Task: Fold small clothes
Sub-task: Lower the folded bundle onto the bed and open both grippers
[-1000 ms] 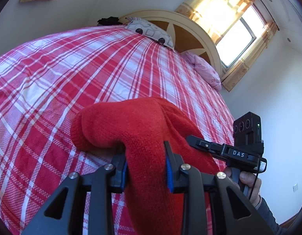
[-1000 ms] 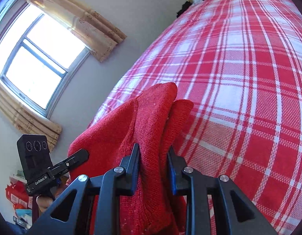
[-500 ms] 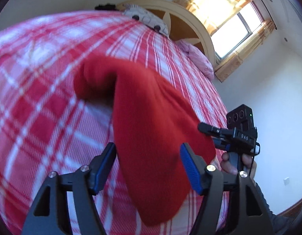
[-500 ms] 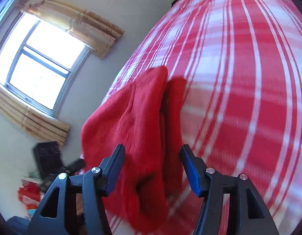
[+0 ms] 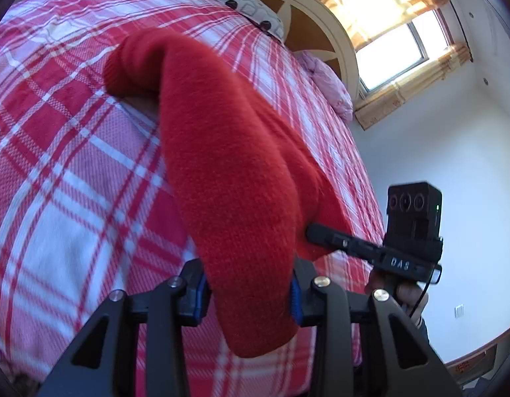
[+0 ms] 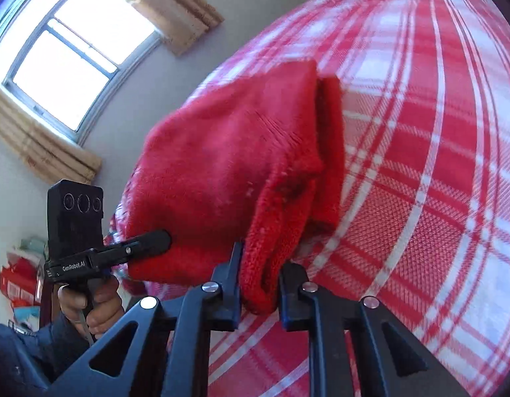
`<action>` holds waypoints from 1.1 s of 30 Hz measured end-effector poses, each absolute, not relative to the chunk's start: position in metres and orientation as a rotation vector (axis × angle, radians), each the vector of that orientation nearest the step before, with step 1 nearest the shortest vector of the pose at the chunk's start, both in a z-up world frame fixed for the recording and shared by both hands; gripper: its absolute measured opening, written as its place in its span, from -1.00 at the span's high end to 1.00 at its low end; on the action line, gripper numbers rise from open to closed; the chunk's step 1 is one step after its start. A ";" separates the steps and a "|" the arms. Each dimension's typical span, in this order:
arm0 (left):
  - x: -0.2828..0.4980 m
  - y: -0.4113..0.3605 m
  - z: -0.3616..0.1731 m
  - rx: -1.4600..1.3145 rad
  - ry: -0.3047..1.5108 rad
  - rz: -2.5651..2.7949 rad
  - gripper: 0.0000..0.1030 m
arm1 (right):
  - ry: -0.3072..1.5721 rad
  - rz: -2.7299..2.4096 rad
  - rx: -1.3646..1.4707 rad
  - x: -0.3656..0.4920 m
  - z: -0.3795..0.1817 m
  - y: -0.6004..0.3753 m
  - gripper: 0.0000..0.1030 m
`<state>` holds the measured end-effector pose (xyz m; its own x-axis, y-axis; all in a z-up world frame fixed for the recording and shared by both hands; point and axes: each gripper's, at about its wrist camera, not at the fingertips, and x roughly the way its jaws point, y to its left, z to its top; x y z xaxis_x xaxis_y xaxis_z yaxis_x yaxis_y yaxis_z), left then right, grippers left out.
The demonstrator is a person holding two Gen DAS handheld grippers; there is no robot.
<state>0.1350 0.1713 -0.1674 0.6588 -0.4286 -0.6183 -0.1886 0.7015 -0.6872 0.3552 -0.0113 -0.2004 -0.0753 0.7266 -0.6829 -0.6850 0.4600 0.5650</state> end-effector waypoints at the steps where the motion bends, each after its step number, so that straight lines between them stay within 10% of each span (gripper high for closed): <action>1: 0.131 0.165 -0.165 -0.793 0.873 -0.164 0.25 | 1.161 1.164 0.023 0.352 -0.196 -0.014 0.68; 11: 0.127 0.149 -0.195 -0.827 0.987 -0.212 0.17 | 1.208 1.048 -0.126 0.339 -0.217 -0.031 0.66; 15: 0.119 0.167 -0.166 -0.740 0.953 -0.097 -0.35 | 1.145 0.961 -0.116 0.340 -0.201 -0.052 -0.01; 23: 0.124 0.174 -0.103 -0.418 0.654 0.112 -0.85 | 0.770 1.028 -0.012 0.321 -0.123 -0.042 -0.01; 33: 0.166 0.191 -0.178 -0.359 0.863 0.234 -0.96 | 0.852 0.986 -0.202 0.312 -0.210 0.026 -0.01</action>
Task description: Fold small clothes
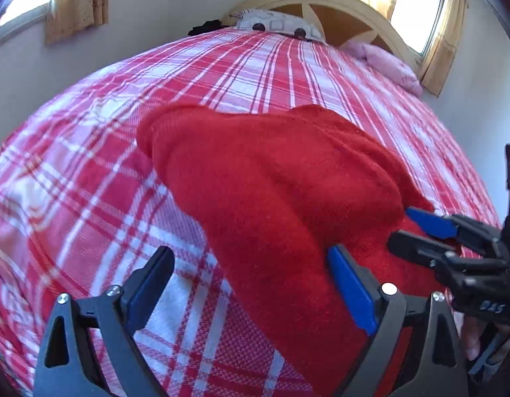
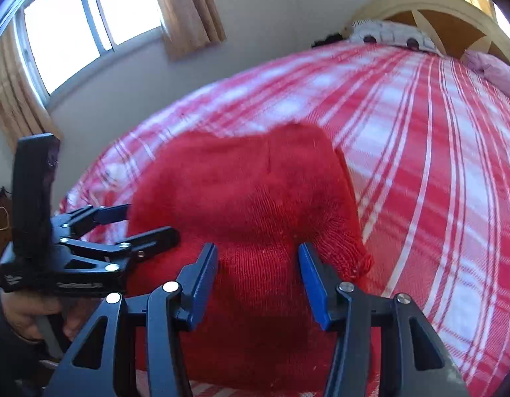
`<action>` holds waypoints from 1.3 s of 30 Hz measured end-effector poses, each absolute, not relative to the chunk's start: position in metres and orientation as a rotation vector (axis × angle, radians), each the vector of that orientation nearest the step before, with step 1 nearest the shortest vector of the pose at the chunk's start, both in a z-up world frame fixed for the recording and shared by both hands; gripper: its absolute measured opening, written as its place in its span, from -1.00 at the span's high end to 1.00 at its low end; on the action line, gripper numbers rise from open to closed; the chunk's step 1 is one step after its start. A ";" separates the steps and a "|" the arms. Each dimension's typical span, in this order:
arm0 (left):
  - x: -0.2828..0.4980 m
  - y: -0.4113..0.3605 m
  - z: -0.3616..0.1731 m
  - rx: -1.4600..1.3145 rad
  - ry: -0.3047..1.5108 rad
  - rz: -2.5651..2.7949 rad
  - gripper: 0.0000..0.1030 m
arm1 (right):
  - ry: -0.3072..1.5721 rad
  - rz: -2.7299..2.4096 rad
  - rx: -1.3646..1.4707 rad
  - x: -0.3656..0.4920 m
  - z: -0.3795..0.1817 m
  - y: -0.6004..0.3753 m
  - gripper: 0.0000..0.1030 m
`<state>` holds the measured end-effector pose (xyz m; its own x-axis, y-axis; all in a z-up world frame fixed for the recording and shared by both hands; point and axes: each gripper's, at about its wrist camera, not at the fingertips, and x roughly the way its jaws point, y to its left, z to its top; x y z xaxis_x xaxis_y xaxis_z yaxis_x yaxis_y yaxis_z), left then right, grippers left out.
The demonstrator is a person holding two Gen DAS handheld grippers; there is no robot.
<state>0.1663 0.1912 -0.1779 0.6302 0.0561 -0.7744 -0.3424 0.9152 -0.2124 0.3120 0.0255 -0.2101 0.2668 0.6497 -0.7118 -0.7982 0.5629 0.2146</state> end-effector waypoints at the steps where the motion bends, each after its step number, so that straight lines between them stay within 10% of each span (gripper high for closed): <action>1: 0.167 0.193 -0.180 -0.375 0.856 0.233 -1.00 | 0.845 0.989 -0.209 0.310 -0.212 0.023 -0.01; 39: 0.087 0.136 -0.049 -0.207 0.584 0.137 -1.00 | 0.500 0.751 -0.140 0.187 -0.075 -0.068 -0.25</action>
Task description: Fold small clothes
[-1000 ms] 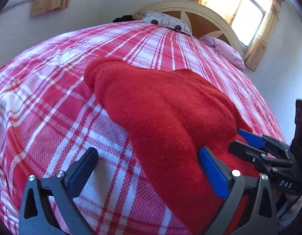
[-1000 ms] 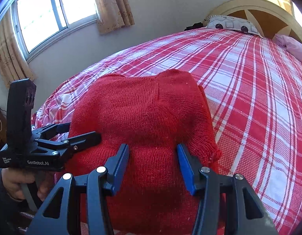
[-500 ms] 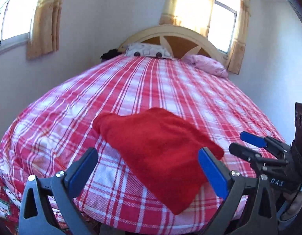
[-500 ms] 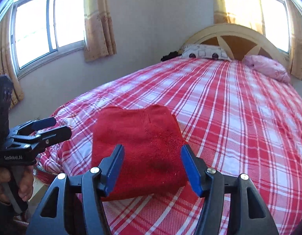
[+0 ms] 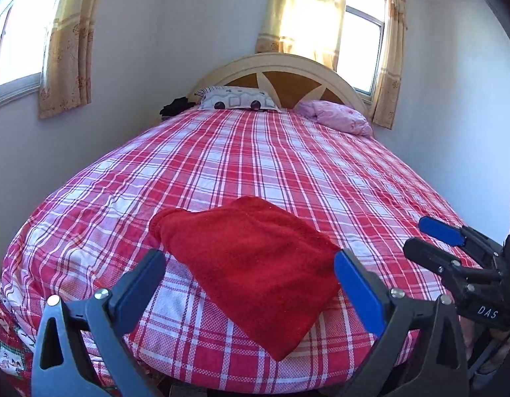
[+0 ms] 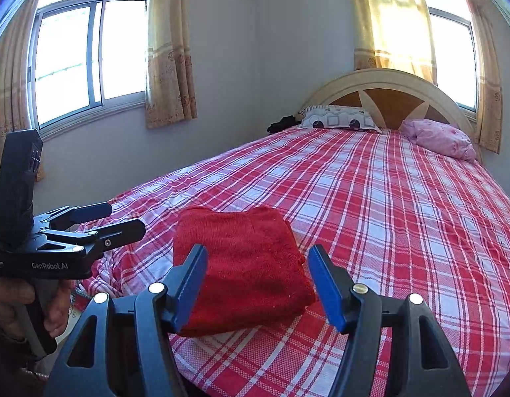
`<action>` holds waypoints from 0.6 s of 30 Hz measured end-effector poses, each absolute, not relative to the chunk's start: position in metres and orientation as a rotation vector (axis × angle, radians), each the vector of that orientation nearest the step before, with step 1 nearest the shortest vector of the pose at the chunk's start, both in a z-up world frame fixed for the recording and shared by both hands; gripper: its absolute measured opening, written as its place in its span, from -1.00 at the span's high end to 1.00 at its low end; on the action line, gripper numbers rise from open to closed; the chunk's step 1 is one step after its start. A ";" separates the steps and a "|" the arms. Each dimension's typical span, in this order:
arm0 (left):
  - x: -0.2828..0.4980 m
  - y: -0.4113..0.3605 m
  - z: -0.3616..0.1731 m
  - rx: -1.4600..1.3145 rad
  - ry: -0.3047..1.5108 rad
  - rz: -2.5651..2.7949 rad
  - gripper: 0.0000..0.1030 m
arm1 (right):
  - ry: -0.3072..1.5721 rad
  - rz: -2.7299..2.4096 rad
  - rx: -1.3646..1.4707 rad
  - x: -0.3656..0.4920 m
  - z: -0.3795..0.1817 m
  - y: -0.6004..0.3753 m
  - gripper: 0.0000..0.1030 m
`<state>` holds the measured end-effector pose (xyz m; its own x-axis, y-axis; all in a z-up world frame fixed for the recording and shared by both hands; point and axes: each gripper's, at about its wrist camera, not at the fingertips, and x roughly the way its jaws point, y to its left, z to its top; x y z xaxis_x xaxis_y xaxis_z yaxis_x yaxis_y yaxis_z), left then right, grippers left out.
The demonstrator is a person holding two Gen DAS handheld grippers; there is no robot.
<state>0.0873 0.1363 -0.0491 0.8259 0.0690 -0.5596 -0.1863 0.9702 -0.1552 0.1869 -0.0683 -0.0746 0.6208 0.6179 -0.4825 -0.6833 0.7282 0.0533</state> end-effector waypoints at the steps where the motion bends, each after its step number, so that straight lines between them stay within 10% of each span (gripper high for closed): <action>1: 0.088 0.136 -0.049 -0.207 0.585 0.138 -1.00 | 0.501 0.749 -0.139 0.186 -0.075 -0.069 -0.25; 18: 0.088 0.134 -0.049 -0.206 0.588 0.137 -1.00 | 0.496 0.741 -0.118 0.181 -0.070 -0.077 -0.25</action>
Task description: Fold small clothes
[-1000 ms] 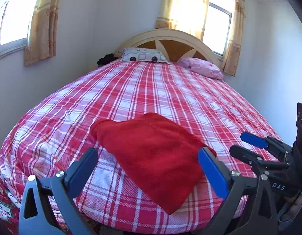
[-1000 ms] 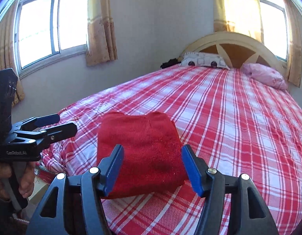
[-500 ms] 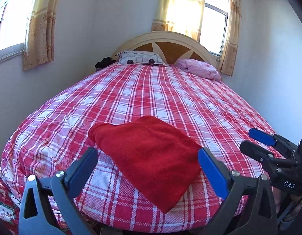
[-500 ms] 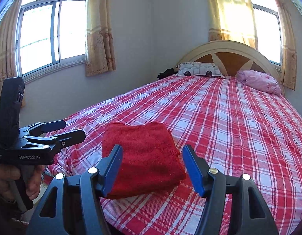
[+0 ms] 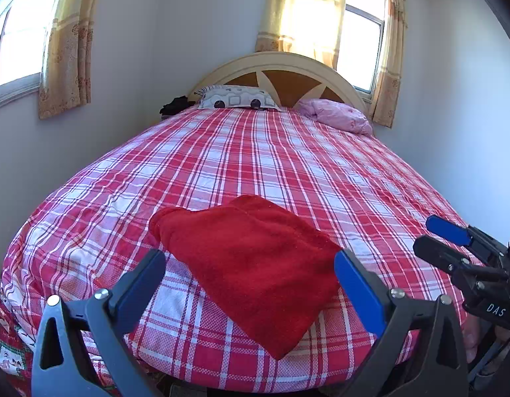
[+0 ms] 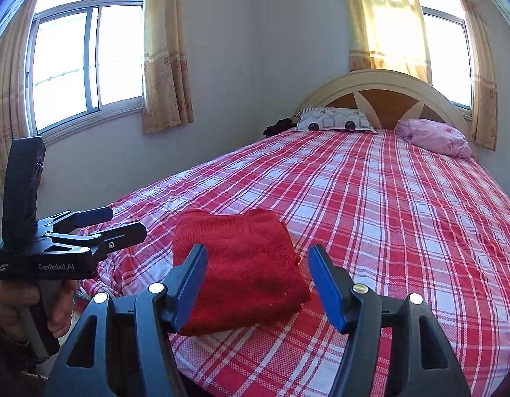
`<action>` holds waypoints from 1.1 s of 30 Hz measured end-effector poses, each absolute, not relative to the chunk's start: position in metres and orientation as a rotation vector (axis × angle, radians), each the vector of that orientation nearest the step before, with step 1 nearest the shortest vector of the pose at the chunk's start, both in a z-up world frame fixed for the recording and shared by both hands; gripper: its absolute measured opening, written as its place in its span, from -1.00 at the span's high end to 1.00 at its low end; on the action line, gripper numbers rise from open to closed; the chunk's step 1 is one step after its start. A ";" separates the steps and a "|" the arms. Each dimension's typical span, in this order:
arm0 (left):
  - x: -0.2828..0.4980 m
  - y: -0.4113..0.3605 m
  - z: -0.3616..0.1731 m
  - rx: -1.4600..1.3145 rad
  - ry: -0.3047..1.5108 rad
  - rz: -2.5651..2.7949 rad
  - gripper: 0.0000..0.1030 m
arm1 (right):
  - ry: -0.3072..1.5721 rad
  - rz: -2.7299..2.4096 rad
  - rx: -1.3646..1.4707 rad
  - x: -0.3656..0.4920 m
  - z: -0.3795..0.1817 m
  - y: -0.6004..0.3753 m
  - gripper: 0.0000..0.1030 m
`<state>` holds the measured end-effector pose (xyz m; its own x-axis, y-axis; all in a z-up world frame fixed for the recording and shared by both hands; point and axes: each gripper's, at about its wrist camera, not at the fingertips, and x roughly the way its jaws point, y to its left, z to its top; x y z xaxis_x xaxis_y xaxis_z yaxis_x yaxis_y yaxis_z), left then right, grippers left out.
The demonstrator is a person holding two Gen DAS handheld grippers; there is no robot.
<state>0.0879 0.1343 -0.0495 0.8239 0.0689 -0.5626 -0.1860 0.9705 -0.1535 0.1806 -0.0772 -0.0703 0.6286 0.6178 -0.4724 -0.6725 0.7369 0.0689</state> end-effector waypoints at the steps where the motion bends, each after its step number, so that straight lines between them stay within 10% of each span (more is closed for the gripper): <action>1: 0.088 0.135 -0.050 -0.206 0.589 0.137 -1.00 | 0.497 0.741 -0.117 0.180 -0.070 -0.077 -0.25; 33: 0.090 0.127 -0.047 -0.152 0.625 0.163 -1.00 | 0.487 0.731 -0.099 0.179 -0.075 -0.081 -0.25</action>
<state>0.0904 0.1270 -0.0469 0.7989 0.1056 -0.5921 -0.1974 0.9760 -0.0923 0.1786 -0.0813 -0.0754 0.6391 0.6167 -0.4596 -0.6617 0.7455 0.0803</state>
